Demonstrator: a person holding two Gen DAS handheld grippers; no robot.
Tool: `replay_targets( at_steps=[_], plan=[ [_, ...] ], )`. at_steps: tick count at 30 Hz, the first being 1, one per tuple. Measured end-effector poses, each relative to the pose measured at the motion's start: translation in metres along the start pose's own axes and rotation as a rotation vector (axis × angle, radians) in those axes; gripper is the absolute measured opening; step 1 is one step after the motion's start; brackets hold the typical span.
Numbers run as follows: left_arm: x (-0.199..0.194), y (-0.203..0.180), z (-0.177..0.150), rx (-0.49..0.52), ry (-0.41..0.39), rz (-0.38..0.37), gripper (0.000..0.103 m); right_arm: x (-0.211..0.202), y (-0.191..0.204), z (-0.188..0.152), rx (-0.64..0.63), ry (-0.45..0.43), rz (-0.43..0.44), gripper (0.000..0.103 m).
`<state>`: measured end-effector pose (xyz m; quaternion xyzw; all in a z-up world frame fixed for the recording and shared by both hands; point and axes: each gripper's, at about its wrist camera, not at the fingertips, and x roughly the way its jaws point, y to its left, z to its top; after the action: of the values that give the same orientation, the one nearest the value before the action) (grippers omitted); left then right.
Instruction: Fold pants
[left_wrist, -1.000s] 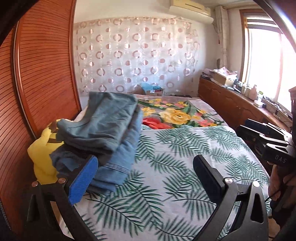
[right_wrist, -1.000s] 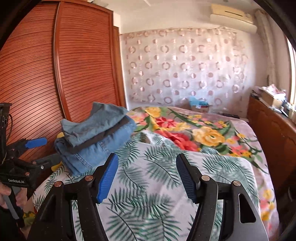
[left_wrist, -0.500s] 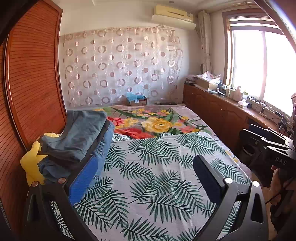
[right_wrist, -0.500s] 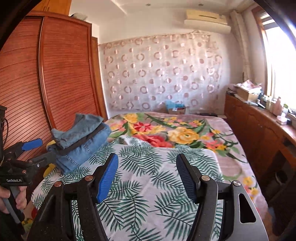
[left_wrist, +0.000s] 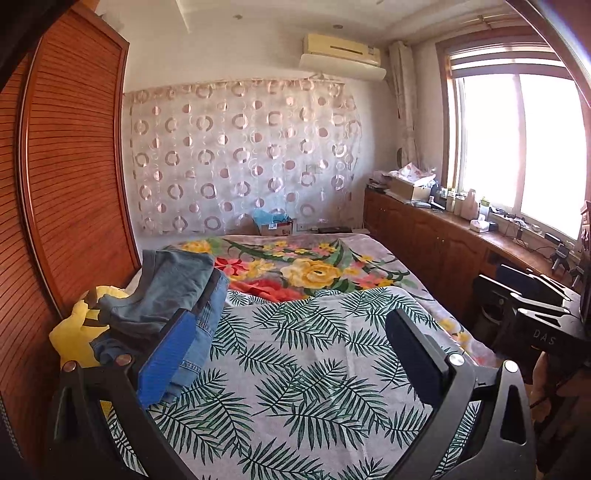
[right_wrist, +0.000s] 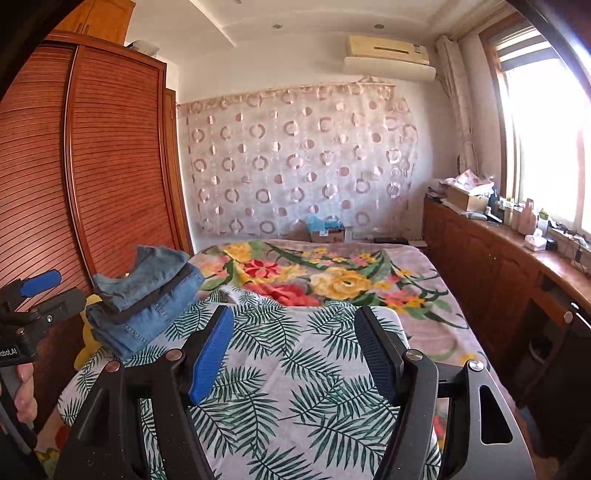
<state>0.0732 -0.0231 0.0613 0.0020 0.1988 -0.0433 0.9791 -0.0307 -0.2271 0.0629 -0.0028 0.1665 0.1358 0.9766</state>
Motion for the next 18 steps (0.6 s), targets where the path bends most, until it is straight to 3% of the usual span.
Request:
replay_targets(
  at_steps=[18],
  plan=[
    [0.001,0.001,-0.002,0.000,0.007,0.004,0.103,0.002,-0.021,-0.003,-0.002,-0.008,0.001,0.070]
  ],
)
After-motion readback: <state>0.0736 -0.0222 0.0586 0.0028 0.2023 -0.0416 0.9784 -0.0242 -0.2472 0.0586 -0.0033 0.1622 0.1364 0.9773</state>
